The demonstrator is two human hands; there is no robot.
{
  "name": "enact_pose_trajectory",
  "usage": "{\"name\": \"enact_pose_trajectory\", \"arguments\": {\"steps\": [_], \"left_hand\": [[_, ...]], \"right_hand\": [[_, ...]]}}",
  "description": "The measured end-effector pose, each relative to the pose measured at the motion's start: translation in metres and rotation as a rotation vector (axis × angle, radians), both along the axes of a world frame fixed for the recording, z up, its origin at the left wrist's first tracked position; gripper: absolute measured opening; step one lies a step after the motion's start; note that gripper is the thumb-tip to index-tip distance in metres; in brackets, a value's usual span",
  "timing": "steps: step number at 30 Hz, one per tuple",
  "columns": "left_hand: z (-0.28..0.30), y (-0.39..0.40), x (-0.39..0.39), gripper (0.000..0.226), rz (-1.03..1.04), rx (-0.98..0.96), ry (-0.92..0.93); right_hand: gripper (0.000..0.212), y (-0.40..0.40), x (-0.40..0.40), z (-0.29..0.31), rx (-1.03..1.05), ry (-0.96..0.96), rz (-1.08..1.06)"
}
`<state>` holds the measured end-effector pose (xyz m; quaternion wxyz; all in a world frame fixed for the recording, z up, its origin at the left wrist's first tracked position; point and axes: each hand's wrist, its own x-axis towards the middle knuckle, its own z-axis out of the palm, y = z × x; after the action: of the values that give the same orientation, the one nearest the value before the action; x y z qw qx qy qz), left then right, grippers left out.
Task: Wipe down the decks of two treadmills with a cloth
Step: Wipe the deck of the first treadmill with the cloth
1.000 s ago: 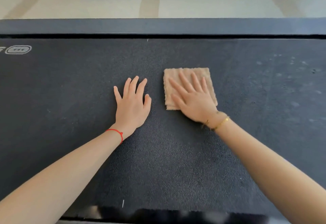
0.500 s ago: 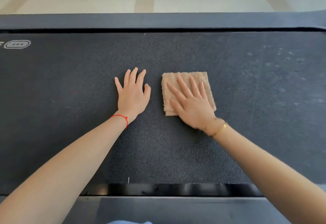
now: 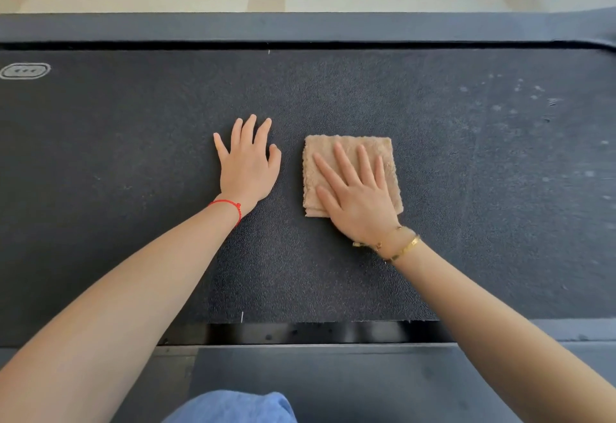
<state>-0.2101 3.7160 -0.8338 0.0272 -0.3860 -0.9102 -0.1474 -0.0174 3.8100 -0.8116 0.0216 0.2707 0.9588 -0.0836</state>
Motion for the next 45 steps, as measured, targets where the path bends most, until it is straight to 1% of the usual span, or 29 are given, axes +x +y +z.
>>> {"name": "enact_pose_trajectory", "arguments": {"steps": [6,9,12,14,16,18,19,20,22,25,27,29,31,35,37,40,45], "left_hand": [[-0.001,0.001,0.0,0.052,-0.001,0.018,-0.005],[-0.002,0.0,-0.001,0.052,0.0,0.013,-0.011],[-0.002,-0.002,0.0,0.052,-0.007,0.003,-0.01],[-0.001,-0.002,0.0,0.052,-0.007,-0.007,-0.01],[0.0,-0.002,0.0,0.053,-0.005,-0.017,-0.009],[0.0,-0.002,0.0,0.053,-0.005,-0.012,-0.01],[0.0,-0.002,0.001,0.053,-0.006,-0.009,-0.01],[0.0,-0.002,0.001,0.052,-0.006,-0.006,-0.011],[0.0,-0.003,0.002,0.052,-0.005,-0.001,-0.008],[0.0,-0.003,0.003,0.052,-0.007,0.003,-0.007],[0.0,-0.003,0.003,0.052,-0.003,-0.006,-0.011],[0.0,-0.003,0.003,0.052,-0.001,-0.015,-0.015],[0.001,-0.003,0.003,0.053,-0.002,-0.018,-0.018],[0.001,-0.004,0.003,0.053,0.003,-0.021,-0.017],[0.001,-0.004,0.004,0.052,0.004,-0.021,-0.017],[0.002,-0.003,0.007,0.052,0.015,-0.025,-0.021],[0.007,0.002,0.02,0.05,0.053,-0.022,-0.058]], "right_hand": [[0.057,-0.08,0.061,-0.001,-0.044,0.059,0.27],[0.055,-0.082,0.085,-0.004,-0.055,0.071,0.321],[0.055,-0.049,0.084,-0.002,-0.024,0.039,0.226],[0.056,-0.014,0.07,-0.001,0.003,0.008,0.094],[0.055,0.016,0.05,0.001,-0.014,-0.016,-0.048],[0.056,0.025,0.035,0.003,-0.028,-0.021,-0.132],[0.056,0.02,0.032,0.004,-0.027,-0.022,-0.132],[0.056,0.01,0.032,0.003,-0.018,-0.021,-0.1],[0.056,-0.019,0.042,0.002,0.004,-0.01,0.04],[0.056,-0.049,0.07,-0.001,-0.018,0.012,0.237],[0.055,-0.046,0.088,-0.003,-0.029,0.018,0.261],[0.055,-0.026,0.098,-0.003,-0.014,0.02,0.18],[0.058,0.005,0.093,-0.002,0.004,0.006,0.048],[0.055,0.065,0.048,0.001,-0.047,-0.013,-0.21],[0.054,0.069,0.031,0.002,-0.049,-0.019,-0.24],[0.055,0.041,0.033,0.002,-0.049,-0.003,-0.128],[0.056,-0.026,0.087,0.004,-0.022,-0.014,0.125]]}}
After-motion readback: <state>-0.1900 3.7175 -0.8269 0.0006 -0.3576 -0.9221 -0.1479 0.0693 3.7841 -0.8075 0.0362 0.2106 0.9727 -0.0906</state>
